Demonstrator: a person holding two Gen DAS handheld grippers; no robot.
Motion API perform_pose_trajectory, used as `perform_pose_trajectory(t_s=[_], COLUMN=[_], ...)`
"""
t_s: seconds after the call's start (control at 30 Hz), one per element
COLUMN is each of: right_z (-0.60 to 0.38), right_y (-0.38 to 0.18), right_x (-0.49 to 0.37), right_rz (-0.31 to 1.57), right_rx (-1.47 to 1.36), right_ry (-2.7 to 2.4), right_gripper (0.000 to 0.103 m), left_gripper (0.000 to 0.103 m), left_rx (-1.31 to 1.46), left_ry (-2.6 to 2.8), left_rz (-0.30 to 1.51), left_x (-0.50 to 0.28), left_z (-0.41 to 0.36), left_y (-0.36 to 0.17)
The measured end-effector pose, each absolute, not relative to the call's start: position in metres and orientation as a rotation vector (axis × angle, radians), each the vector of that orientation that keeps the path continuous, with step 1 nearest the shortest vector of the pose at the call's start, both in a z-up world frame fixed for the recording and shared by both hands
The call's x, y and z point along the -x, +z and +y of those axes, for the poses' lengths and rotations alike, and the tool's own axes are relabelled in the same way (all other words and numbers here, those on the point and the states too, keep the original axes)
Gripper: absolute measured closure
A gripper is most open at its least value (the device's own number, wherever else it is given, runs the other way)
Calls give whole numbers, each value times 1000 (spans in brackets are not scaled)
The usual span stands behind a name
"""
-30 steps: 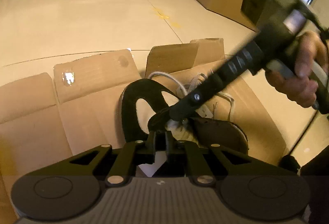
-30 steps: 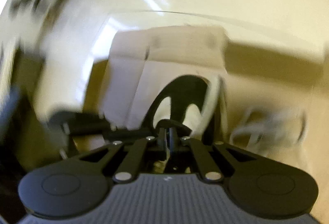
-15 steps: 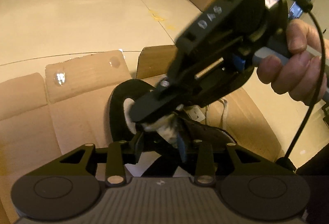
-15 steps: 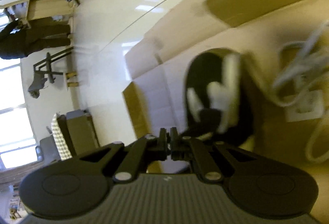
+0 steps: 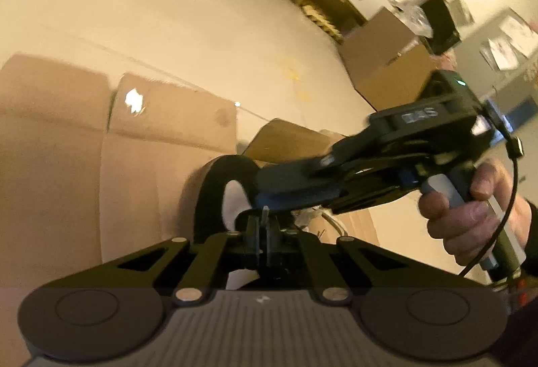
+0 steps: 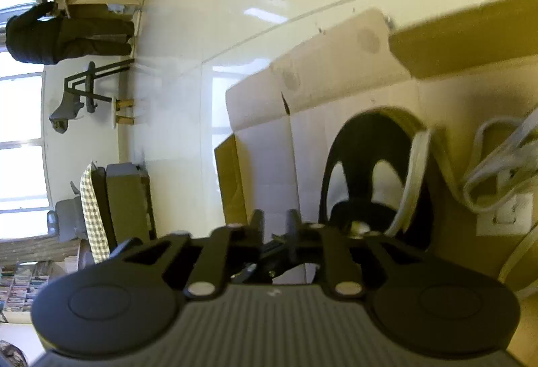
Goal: Lace up shoes with both hands
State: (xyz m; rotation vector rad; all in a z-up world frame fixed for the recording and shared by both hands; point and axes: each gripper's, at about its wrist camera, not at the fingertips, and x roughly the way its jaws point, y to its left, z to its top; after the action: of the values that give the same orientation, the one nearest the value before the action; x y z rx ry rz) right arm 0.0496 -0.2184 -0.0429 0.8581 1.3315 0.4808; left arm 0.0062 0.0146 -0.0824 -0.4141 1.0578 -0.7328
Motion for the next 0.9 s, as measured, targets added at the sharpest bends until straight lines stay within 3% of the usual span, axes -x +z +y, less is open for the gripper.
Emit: perform_pose_trajectory(t_s=[0.1, 0.3, 0.43, 0.47, 0.53, 0.6, 0.73, 0.9], right_z=[-220, -169, -149, -145, -145, -150, -197, -221], right_y=[-31, 1, -7, -11, -17, -21, -20, -15], right_x=[-47, -8, 8, 10, 12, 9, -22, -28], right_rz=[1289, 1090, 1028, 1014, 992, 986, 1103, 1133], right_rx=[-737, 26, 226, 269, 302, 275, -188, -458], right_ry=[510, 675, 696, 683, 662, 636, 552, 553], right_gripper=[72, 75, 77, 79, 98, 102, 102, 101], left_gripper=[100, 100, 100, 99, 98, 94, 94, 94], left_rx=[445, 459, 432, 414, 369, 282, 144, 11], left_ry=[-713, -698, -711, -716, -719, -711, -716, -733], left_rz=[1068, 1074, 1052, 1045, 1038, 1031, 1081, 1058], left_x=[-7, -5, -2, -2, 0, 3, 10, 12], left_z=[17, 20, 15, 14, 11, 9, 0, -13], left_y=[-80, -69, -62, -60, -56, -54, -67, -65])
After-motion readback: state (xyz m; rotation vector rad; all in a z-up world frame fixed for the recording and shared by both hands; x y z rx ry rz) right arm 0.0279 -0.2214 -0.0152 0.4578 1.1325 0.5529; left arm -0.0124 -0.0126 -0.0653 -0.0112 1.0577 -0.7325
